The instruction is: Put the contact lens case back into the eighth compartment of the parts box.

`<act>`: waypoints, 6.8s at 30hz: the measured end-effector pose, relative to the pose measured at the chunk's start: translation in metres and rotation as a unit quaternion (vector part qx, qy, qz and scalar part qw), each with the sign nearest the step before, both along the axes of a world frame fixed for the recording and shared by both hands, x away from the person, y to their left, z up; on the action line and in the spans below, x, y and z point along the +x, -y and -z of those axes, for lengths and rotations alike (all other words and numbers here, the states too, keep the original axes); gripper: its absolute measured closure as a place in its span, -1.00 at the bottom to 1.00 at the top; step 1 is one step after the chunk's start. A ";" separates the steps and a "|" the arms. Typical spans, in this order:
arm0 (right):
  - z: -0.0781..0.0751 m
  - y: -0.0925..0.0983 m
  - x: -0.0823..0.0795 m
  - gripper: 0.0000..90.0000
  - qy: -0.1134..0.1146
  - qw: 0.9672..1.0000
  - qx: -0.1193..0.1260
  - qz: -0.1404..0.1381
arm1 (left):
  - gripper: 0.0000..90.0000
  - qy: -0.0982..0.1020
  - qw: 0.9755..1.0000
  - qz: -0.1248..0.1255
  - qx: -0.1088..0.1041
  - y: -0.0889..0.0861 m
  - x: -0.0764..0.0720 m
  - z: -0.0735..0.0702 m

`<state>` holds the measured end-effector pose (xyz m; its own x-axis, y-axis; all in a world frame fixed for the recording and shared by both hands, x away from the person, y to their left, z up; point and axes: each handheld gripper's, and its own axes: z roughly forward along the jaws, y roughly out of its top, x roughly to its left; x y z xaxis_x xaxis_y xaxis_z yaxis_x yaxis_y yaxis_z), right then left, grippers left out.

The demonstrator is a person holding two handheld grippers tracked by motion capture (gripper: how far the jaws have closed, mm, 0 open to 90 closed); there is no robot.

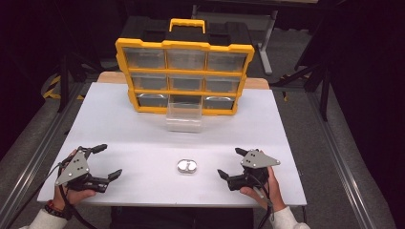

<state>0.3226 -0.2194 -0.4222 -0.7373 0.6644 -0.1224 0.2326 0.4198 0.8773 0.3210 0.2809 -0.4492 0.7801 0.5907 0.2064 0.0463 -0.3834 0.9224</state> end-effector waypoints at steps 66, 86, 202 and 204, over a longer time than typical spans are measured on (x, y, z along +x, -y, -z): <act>0.018 -0.130 0.066 0.10 -0.114 0.947 -0.204 -0.219 | -0.93 -0.027 0.999 0.014 0.026 -0.003 -0.001 0.007; 0.002 -0.121 0.053 0.10 -0.074 0.960 -0.176 -0.206 | -0.92 -0.023 0.999 0.016 0.024 -0.004 -0.002 0.006; -0.066 -0.120 0.182 0.10 -0.048 0.987 -0.142 -0.062 | -0.92 -0.031 0.999 0.044 0.005 -0.007 -0.006 0.005; -0.066 -0.120 0.182 0.10 -0.048 0.987 -0.142 -0.060 | -0.92 -0.032 0.998 0.044 0.004 -0.007 -0.005 0.005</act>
<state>0.5043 -0.0994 -0.3560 -0.8255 0.5209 -0.2172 0.2425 0.6750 0.6969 0.3155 0.2878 -0.4542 0.8411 0.5169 0.1591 0.0708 -0.3967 0.9152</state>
